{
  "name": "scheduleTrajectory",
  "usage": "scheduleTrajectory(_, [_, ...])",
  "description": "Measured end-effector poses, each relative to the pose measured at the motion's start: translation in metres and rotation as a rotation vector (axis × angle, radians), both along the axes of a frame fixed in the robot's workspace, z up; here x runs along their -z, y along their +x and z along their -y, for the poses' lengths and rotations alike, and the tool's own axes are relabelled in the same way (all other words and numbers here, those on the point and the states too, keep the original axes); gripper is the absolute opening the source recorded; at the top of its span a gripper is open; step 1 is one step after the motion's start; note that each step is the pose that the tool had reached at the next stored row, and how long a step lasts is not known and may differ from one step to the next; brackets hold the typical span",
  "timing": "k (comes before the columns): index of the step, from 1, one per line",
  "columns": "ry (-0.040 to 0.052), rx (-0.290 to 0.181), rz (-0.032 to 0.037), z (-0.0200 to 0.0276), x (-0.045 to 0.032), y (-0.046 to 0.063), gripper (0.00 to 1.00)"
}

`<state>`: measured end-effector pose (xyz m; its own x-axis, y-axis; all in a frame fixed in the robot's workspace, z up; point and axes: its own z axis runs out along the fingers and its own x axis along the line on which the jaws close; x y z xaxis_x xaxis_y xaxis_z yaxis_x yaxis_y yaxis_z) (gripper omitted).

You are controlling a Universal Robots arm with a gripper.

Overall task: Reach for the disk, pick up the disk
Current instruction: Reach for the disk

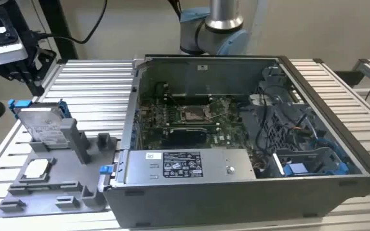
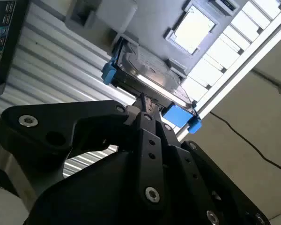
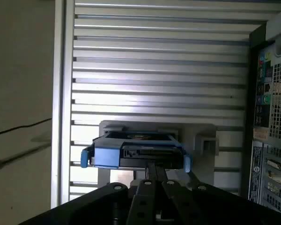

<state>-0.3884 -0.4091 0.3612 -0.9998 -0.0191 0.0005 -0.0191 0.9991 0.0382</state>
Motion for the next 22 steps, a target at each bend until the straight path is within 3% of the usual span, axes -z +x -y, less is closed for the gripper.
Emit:
scheduleTrajectory(14, [-0.0002,0.0,-0.0003,0.0,-0.0001,-0.001,0.0])
scheduleTrajectory(22, [0.0,0.0,0.0001,-0.0039,0.0001,-0.019,0.0])
